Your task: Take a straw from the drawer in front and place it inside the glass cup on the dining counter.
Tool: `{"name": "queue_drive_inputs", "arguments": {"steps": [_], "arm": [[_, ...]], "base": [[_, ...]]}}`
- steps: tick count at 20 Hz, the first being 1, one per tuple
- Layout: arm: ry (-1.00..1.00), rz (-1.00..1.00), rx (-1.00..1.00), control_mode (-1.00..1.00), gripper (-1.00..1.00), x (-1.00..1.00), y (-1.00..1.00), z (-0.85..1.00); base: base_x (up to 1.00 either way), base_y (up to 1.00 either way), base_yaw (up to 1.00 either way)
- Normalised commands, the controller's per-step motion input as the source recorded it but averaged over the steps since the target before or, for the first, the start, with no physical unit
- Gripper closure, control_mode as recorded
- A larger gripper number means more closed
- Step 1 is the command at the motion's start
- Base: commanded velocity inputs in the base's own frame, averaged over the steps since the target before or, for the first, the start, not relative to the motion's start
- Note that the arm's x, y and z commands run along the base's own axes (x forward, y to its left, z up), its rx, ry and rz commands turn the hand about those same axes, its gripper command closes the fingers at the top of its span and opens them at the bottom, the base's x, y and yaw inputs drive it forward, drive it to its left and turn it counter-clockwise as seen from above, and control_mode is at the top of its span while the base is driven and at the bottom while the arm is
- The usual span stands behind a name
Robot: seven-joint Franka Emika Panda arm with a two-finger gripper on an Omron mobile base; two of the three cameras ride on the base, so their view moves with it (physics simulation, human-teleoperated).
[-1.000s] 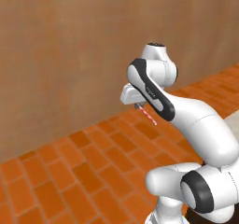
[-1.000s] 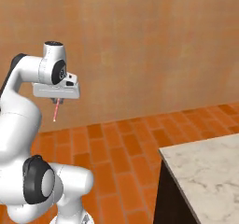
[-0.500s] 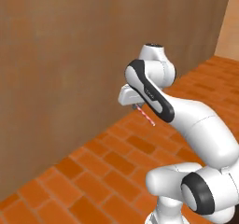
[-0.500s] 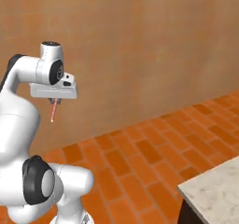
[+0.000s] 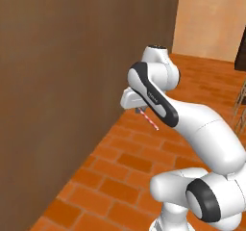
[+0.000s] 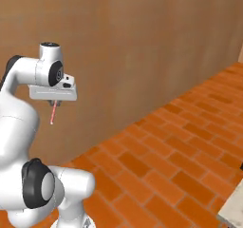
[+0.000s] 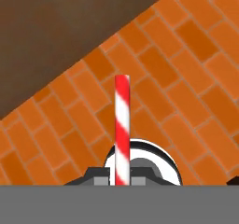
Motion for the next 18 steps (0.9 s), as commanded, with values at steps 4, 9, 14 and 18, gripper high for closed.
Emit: {"name": "queue_drive_inputs", "arguments": {"steps": [4, 9, 14, 18], "arm": [[0.00, 0.00, 0.00, 1.00, 1.00, 0.00, 0.00, 0.00], [0.00, 0.00, 0.00, 1.00, 1.00, 0.00, 0.00, 0.00], [0.00, 0.00, 0.00, 1.00, 1.00, 0.00, 0.00, 0.00], [0.00, 0.00, 0.00, 1.00, 1.00, 0.00, 0.00, 0.00]], "base": [[0.76, 0.31, -0.52], [0.73, 0.25, -0.53], [0.68, 0.24, -0.55], [0.69, 0.26, -0.55]]}}
